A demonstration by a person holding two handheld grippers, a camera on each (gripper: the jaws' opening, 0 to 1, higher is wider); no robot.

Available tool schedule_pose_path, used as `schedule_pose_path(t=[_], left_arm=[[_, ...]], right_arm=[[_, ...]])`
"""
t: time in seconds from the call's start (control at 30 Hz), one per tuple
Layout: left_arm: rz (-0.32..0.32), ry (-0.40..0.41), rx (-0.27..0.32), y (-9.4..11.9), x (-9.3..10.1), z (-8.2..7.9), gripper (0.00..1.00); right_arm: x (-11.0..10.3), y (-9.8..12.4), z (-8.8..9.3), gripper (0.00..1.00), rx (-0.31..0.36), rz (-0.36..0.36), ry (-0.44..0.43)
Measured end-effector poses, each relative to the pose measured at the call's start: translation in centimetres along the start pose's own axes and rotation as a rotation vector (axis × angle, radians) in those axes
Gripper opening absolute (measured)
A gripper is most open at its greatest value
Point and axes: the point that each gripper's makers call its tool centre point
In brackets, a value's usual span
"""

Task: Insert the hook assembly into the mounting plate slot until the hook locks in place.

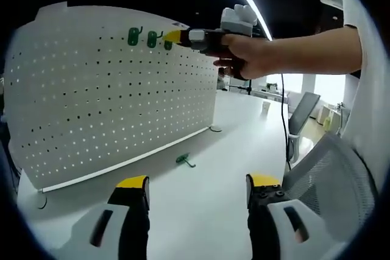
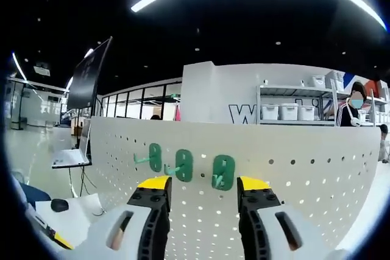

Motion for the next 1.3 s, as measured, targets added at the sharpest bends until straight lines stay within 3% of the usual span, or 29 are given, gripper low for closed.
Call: schedule_pose_path(t=[0.6,1.3], left_arm=[[-0.002,-0.009,0.012,-0.1,-0.2,-0.5,0.66],[-0.015,-0.006,0.025,0.1,-0.6,-1.1,0.66]], right_arm=[[-1.1,4.5,2.0,0.45,-0.013,-0.083,-0.018],[-1.3,9.3,4.6,0.49,-0.069,-0.085,-0.036]])
Point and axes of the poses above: the point that each gripper's makers call its tool centre point, and the gripper's own axes: y roughly backward along the fingers, x roughly to its right, z roughly out of its underside, and after that the axes turned 8 degrees about -z, right-handed
